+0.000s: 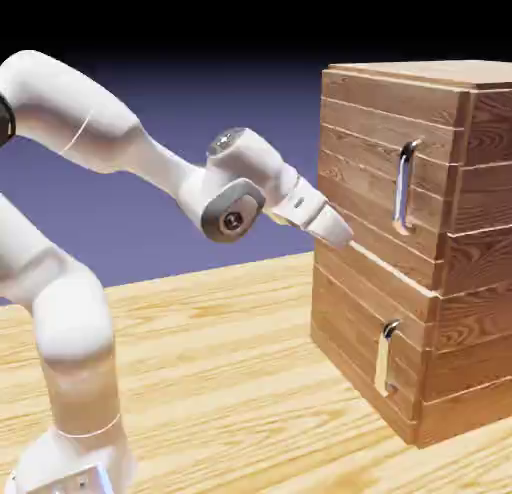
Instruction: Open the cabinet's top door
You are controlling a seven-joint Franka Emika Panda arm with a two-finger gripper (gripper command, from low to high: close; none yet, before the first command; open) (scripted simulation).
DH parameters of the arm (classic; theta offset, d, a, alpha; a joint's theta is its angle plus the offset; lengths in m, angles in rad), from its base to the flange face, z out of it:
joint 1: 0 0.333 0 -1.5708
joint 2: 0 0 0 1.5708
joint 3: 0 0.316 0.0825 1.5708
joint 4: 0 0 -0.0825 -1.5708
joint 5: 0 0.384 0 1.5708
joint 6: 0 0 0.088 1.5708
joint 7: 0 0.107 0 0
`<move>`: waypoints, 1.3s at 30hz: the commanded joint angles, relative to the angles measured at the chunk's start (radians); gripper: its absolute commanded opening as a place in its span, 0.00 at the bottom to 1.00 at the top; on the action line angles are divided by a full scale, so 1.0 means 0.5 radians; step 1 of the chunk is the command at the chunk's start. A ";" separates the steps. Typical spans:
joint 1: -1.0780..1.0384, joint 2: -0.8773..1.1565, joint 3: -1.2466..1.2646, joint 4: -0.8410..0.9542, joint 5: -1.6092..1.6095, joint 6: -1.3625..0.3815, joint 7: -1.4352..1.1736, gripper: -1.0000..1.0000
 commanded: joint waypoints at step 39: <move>1.018 -0.630 -1.272 0.419 -3.392 -0.162 -1.408 0.50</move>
